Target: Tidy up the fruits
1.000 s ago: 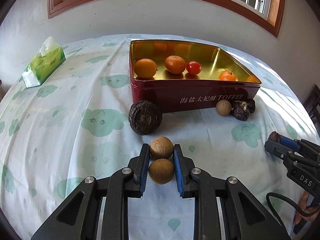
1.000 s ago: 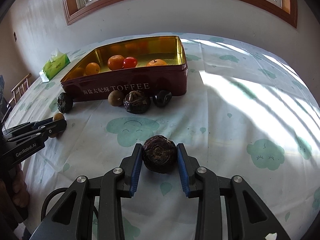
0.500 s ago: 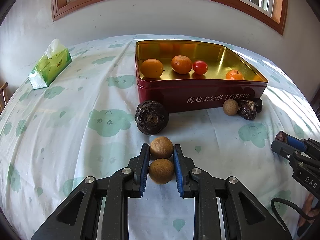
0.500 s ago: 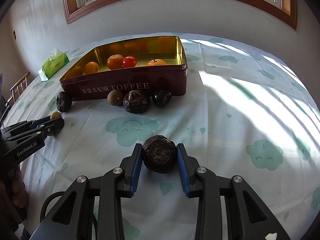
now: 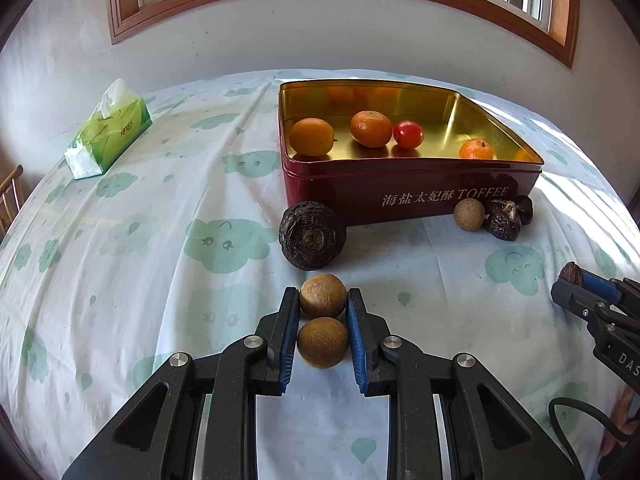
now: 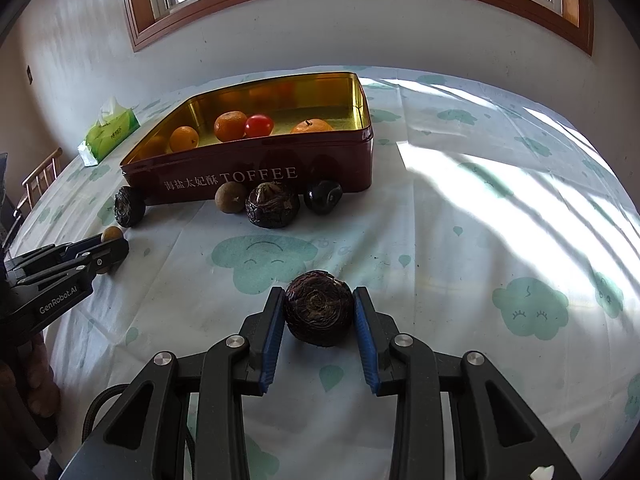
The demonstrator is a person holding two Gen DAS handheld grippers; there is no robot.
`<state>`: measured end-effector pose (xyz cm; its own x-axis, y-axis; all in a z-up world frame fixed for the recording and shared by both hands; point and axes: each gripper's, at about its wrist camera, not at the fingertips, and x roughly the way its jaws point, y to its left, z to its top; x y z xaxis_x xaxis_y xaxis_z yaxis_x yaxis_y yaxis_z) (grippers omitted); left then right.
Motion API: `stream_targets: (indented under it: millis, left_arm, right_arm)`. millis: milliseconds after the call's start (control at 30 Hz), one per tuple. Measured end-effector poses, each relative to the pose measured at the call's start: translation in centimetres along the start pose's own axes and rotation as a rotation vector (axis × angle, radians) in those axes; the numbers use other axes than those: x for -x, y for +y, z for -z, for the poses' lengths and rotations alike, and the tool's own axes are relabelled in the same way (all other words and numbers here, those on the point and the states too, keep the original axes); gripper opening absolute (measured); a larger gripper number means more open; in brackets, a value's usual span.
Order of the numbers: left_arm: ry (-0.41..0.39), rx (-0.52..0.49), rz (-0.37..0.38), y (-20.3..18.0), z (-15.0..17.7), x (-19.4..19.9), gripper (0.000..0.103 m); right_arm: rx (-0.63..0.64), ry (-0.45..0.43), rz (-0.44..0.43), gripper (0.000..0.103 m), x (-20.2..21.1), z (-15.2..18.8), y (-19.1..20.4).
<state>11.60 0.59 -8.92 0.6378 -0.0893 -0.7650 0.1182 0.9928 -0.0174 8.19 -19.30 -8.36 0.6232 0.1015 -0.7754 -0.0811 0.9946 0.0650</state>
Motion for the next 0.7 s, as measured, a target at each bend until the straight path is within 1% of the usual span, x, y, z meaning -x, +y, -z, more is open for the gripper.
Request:
stream_targets:
  millis: [367,700]
  left_arm:
    - [0.000,0.008,-0.013,0.11,0.02,-0.03,0.025]
    - [0.000,0.018,-0.008,0.29,0.01,-0.04,0.025]
  right_arm:
    - [0.017,0.003,0.022,0.031,-0.02,0.08,0.34]
    - [0.021,0.004,0.028,0.031,-0.07,0.08,0.46]
